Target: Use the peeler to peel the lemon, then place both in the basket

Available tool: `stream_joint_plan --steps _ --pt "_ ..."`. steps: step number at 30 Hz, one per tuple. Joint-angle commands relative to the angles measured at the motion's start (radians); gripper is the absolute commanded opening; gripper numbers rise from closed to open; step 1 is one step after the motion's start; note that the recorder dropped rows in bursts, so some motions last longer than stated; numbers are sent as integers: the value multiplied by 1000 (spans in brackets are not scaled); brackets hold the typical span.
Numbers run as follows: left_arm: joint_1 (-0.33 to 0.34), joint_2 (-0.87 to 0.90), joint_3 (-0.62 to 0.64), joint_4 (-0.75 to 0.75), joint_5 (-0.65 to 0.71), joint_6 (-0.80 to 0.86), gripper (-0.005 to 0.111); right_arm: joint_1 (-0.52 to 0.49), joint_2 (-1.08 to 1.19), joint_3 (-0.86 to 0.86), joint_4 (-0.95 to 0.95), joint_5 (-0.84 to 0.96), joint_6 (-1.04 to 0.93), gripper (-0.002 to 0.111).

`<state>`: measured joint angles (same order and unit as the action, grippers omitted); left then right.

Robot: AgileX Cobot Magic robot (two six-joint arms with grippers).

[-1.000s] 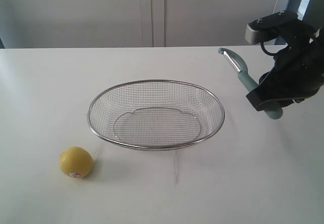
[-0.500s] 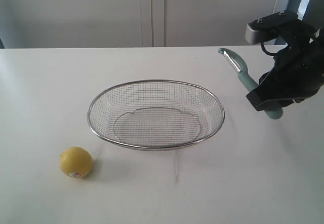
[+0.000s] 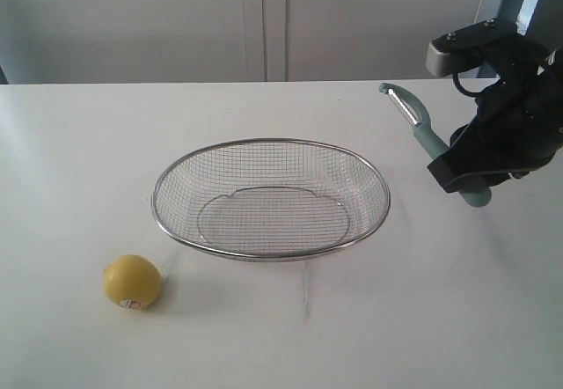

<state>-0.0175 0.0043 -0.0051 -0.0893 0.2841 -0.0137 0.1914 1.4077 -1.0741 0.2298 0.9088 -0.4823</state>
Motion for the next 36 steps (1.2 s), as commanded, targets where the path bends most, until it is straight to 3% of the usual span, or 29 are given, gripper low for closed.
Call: stream_joint_plan --steps 1,7,25,36 --pt "-8 -4 5 -11 -5 -9 0 -1 -9 5 8 -13 -11 0" --pt "-8 -4 5 -11 -65 -9 0 -1 -9 5 8 -18 -11 0" --pt "-8 -4 5 -11 -614 -9 0 -1 -9 5 8 -18 -11 0" --pt "-8 -4 5 -11 -630 -9 0 -1 -9 5 8 -18 -11 0"
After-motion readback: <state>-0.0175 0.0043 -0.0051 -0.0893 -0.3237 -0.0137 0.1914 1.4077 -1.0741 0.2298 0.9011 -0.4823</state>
